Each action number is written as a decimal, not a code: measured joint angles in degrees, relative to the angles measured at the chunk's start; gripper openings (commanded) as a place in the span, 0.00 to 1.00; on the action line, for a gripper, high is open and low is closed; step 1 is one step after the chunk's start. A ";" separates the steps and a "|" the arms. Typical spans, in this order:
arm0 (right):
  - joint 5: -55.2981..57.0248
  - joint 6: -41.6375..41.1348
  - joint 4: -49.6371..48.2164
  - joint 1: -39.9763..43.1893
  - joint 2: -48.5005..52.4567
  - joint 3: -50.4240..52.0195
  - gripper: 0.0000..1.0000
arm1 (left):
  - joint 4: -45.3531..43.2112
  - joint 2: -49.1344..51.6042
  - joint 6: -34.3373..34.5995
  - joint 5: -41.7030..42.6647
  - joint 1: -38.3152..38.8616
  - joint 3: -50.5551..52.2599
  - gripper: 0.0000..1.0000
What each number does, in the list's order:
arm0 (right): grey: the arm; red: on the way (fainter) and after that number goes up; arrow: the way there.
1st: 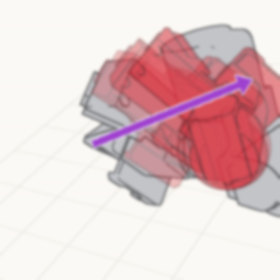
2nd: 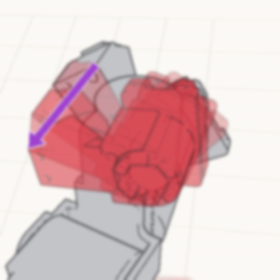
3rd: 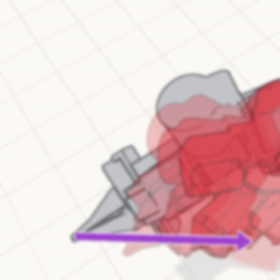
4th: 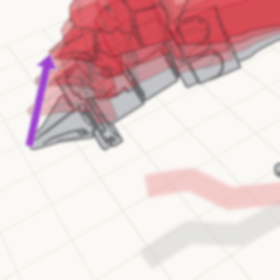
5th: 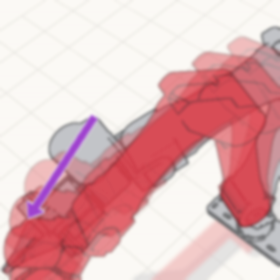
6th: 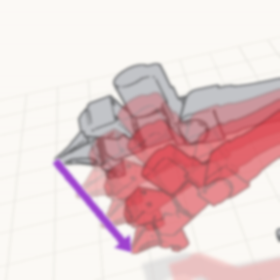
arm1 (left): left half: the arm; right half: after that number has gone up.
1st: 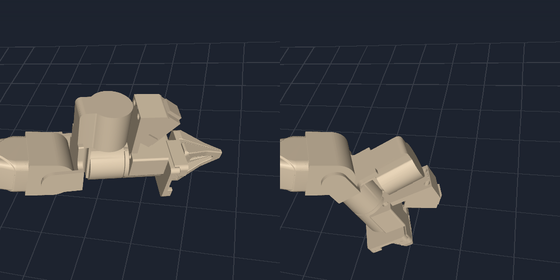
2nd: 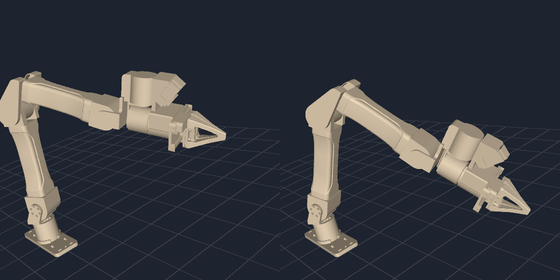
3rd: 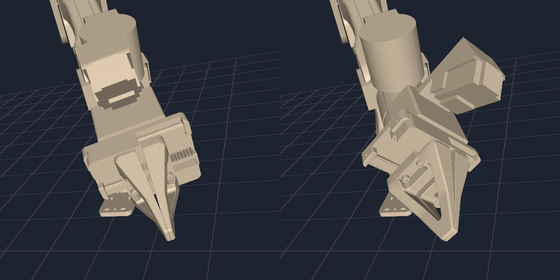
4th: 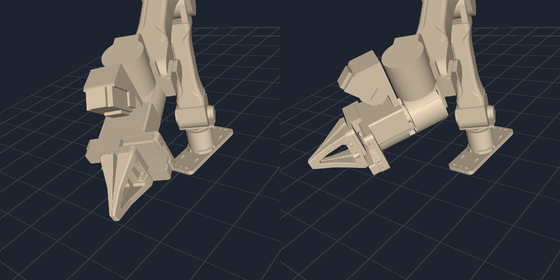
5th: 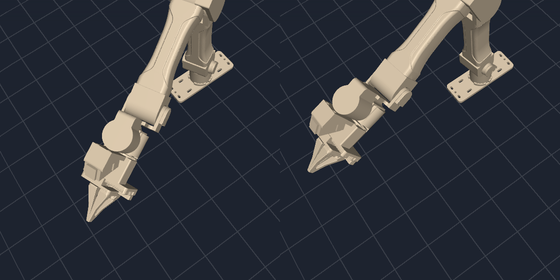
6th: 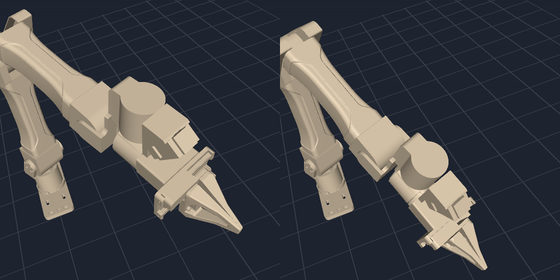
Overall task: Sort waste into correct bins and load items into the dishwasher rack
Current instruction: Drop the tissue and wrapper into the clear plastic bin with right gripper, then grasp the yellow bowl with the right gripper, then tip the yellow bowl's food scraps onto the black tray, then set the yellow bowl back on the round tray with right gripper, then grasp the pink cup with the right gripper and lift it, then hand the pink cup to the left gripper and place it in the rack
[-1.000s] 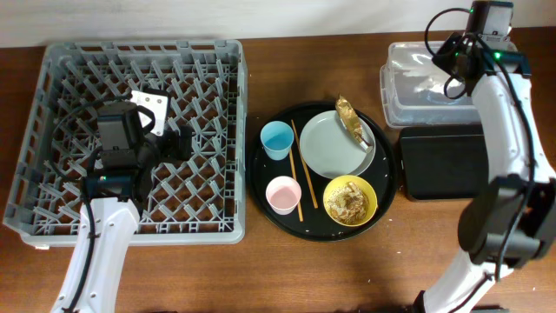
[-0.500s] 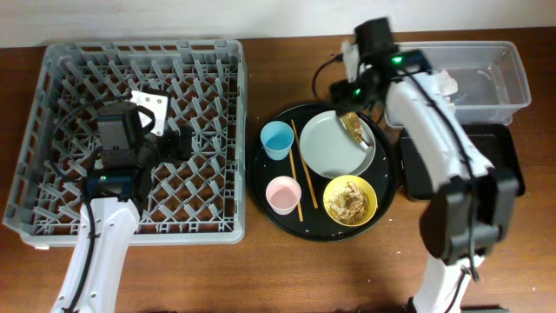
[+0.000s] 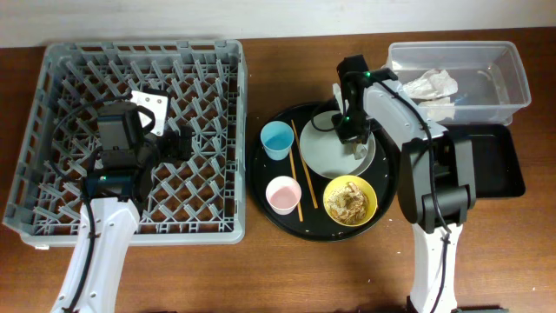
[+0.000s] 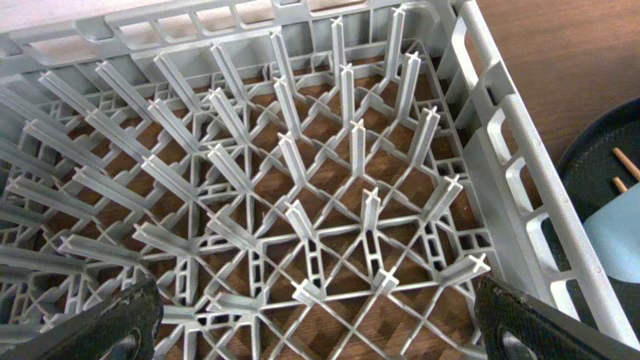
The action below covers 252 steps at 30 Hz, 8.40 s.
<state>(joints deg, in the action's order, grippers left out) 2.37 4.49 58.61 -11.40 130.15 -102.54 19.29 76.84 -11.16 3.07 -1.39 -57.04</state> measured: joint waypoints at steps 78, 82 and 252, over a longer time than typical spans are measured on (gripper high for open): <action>-67.54 34.82 6.91 48.92 -19.50 23.91 0.04 | 0.04 0.02 0.00 0.02 0.00 0.00 1.00; -76.91 34.77 5.60 54.07 -19.50 26.51 0.04 | 0.07 0.02 0.00 0.02 0.00 0.00 1.00; -29.16 -19.04 -13.51 2.47 -32.20 18.27 0.98 | 58.82 29.05 19.19 -4.37 18.67 -28.13 0.92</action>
<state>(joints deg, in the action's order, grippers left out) -26.79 -14.55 45.10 -8.93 97.95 -84.27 78.11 105.89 8.03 -1.30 17.28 -85.17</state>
